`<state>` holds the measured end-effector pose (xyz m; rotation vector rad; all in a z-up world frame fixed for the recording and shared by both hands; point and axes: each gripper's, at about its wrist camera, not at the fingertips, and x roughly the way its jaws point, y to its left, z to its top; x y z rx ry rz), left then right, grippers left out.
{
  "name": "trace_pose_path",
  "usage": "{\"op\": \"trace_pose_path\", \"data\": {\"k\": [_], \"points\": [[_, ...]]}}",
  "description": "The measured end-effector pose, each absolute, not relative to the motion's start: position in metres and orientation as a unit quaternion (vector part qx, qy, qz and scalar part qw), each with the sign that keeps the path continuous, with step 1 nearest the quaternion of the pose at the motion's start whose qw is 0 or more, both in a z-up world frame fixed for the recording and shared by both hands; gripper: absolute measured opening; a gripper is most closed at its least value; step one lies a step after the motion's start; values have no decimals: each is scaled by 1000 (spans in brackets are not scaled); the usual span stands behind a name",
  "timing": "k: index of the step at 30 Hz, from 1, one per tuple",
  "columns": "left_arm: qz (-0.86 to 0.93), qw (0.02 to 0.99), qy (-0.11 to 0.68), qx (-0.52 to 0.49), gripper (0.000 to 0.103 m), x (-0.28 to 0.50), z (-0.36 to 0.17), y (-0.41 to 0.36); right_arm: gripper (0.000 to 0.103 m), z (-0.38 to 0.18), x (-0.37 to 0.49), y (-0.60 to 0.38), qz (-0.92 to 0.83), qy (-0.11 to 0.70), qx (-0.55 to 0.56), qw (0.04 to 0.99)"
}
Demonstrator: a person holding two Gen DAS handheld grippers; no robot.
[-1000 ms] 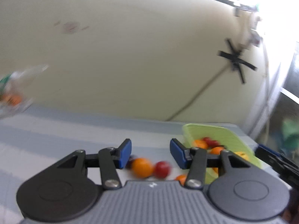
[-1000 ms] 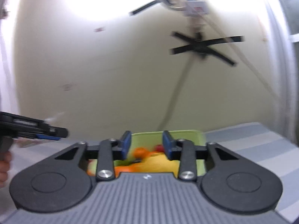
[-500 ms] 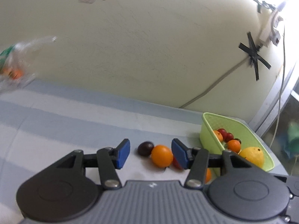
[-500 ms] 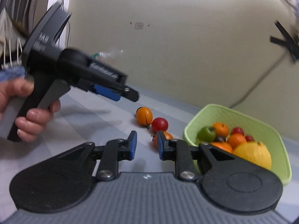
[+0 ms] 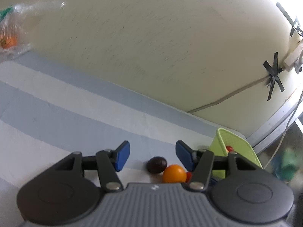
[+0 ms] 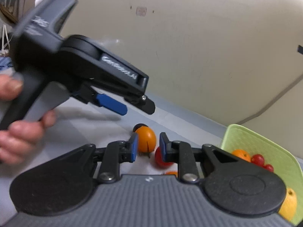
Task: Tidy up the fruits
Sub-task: 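Grasp an orange tomato with the right gripper while the left grasps a dark tomato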
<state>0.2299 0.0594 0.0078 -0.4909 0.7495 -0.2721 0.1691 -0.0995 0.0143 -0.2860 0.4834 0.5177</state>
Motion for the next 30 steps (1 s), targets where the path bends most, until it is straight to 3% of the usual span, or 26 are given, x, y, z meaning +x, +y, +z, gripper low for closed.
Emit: {"op": "trace_pose_path", "data": {"k": [6,9,16,17,19,20,30], "points": [[-141,886,364,-250,55,231,3,68,25,12,161,-95,264,232,-171,920],[-148,888,360,-242,61,231,7,64,25,19,136,-107,281,229,-137,922],[-141,910,360,-151,63,226,14,25,25,19,82,-132,308,225,-99,919],[-128,915,361,-128,60,226,14,18,24,15,78,-133,308,228,-99,918],[-113,922,361,-84,45,224,12,5,23,11,79,-130,306,224,-101,920],[-114,921,365,-71,27,223,10,1,23,12,79,-130,304,223,-100,921],[-134,927,338,-86,24,172,15,6,26,13,89,-144,316,251,-44,914]]}}
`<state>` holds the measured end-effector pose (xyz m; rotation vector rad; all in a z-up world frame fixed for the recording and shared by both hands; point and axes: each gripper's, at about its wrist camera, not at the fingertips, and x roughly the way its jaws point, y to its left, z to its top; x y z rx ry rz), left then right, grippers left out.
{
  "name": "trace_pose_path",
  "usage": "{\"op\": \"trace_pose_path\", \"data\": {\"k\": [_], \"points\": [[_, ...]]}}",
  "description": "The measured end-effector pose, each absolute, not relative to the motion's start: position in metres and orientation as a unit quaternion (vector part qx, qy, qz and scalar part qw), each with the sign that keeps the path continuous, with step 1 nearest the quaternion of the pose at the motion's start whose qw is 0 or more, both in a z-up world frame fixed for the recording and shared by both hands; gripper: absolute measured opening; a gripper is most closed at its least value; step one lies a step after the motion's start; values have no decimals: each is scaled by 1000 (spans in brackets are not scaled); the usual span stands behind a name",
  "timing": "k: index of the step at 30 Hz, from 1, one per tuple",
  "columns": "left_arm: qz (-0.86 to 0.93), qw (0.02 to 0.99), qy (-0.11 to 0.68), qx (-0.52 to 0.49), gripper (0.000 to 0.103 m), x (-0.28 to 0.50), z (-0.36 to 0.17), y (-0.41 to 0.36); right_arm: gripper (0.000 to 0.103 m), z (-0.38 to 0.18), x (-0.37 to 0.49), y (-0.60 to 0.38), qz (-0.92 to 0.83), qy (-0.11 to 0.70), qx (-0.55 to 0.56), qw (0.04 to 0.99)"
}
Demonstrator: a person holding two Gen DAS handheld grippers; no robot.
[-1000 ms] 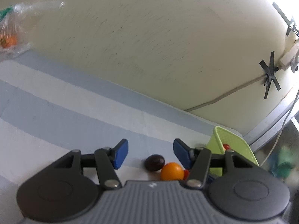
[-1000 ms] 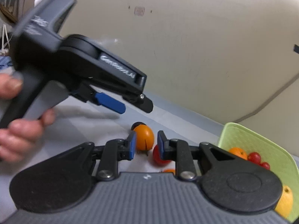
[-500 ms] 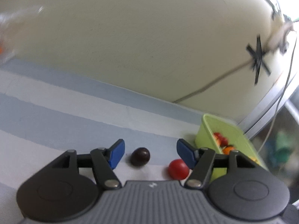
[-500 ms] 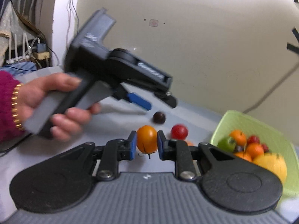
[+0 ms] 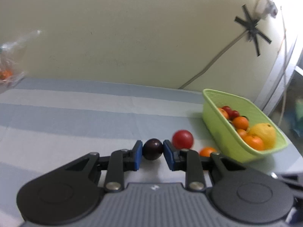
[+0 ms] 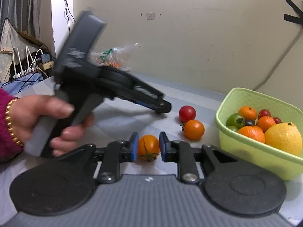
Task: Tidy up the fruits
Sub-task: 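Grasp an orange tomato with the right gripper while the left grasps a dark tomato, then carry both tomatoes over the basket and open both grippers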
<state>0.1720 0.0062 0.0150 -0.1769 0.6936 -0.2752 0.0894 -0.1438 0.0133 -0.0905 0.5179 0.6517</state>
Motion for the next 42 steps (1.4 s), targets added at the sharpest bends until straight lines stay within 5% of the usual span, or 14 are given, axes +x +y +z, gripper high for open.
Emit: {"op": "trace_pose_path", "data": {"k": [6,17,26,34,36,42], "points": [[-134,935,317,-85,25,122,21,21,34,12,85,-136,307,253,-64,915],[-174,928,316,-96,25,102,28,3,30,11,74,-146,286,255,-60,922],[-256,913,294,-123,25,161,75,-54,30,39,91,-214,184,172,7,968],[-256,891,343,-154,30,232,56,-99,32,23,132,-248,103,149,32,983],[-257,888,348,-158,39,236,49,-102,54,20,136,-255,94,148,40,984],[-255,892,343,-149,46,230,50,-100,56,25,132,-265,75,114,61,989]]}}
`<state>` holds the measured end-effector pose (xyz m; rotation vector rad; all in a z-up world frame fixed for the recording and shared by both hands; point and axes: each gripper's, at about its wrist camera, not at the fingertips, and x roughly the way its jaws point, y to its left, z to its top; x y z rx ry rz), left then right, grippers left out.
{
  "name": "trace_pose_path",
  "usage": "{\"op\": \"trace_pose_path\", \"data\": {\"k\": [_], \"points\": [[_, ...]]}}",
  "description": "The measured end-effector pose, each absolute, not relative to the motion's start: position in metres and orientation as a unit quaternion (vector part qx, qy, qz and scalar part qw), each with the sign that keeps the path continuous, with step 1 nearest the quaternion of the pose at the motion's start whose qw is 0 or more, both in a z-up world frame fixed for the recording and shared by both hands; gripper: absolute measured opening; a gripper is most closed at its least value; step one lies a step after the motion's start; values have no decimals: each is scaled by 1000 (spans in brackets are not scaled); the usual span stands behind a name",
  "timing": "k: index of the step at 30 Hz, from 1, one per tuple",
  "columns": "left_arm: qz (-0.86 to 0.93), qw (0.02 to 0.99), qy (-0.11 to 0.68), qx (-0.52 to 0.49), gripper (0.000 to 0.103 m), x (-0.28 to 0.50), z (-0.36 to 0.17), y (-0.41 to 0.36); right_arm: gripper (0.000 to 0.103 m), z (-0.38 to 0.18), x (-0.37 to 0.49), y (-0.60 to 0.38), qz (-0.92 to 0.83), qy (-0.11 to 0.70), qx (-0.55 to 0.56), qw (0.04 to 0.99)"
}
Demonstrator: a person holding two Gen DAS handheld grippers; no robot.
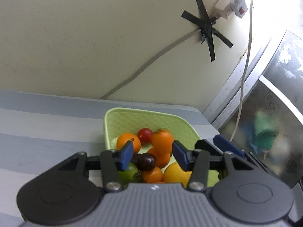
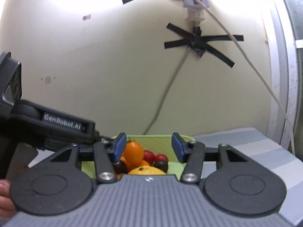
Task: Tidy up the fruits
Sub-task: 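Carry both tomatoes over the basket and open both grippers, then grasp an orange tomato with the right gripper while the left grasps a red tomato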
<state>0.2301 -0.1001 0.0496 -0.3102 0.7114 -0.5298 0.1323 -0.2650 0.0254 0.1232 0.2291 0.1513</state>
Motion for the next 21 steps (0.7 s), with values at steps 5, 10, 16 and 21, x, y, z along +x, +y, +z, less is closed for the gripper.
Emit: {"op": "trace_pose_path", "data": {"k": [5,10,16,21], "points": [[-239,907,303,-170,46,214,69,-59,55,29,122,-267,80,95,73,990],[-186,915,313,-171,47,209,62,-14,46,32,110,-258,120,84,75,986],[-182,894,368,-178,50,215,28,-10,45,30,97,-226,225,114,44,967],[-180,890,381,-176,56,220,16,-18,44,21,85,-184,274,129,-68,951]]}}
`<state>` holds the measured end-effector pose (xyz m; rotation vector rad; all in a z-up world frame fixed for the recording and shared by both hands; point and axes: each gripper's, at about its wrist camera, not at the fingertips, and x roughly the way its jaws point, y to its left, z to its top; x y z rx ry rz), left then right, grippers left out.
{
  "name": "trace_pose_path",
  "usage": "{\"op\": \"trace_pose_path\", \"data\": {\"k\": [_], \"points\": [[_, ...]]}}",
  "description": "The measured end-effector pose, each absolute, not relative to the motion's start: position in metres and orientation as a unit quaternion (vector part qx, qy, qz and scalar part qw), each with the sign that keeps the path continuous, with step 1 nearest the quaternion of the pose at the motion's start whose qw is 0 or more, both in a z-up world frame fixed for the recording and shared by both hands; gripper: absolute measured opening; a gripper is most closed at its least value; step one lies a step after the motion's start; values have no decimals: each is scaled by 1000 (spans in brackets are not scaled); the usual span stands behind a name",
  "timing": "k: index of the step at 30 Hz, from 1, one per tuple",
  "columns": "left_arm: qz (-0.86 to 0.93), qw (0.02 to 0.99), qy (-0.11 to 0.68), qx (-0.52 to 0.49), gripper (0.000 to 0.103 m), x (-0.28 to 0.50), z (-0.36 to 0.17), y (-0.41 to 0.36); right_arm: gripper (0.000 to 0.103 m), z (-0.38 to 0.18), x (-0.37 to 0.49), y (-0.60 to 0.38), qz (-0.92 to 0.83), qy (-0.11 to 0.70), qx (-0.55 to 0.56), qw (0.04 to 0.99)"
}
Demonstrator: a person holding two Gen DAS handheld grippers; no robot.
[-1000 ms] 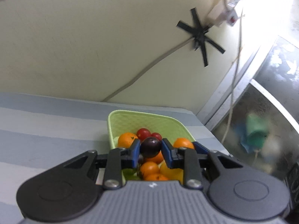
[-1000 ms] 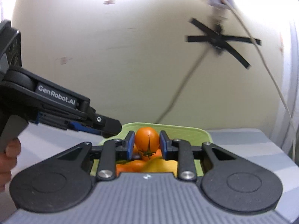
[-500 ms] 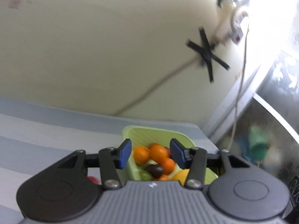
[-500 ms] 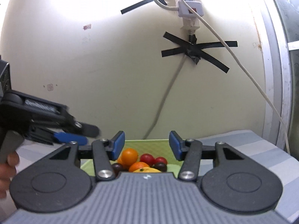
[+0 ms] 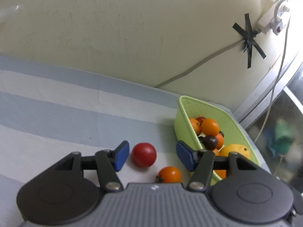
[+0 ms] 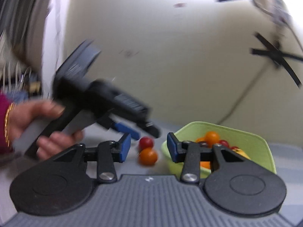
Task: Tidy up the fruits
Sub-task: 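Grasp an orange tomato with the right gripper while the left grasps a red tomato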
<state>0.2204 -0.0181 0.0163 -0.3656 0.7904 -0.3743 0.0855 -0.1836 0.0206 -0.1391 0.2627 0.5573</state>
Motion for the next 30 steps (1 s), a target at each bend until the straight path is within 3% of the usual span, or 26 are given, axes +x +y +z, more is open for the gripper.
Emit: {"op": "trace_pose_path", "data": {"k": [2,5,8,9,10,30], "points": [[-173,890,385,-174,51,223,11,-18,44,20,81,-177,280,123,-90,948],[-167,892,384,-172,31,224,9,-18,42,20,85,-173,282,139,-103,944],[-169,888,383,-191,30,220,10,-9,34,18,91,-162,280,161,-136,936],[-166,889,381,-194,30,217,10,-5,26,17,92,-157,277,167,-152,934],[-165,889,377,-200,30,213,11,0,24,17,95,-151,277,175,-171,929],[-185,895,329,-239,31,160,12,59,30,17,173,-80,318,327,-521,721]]}}
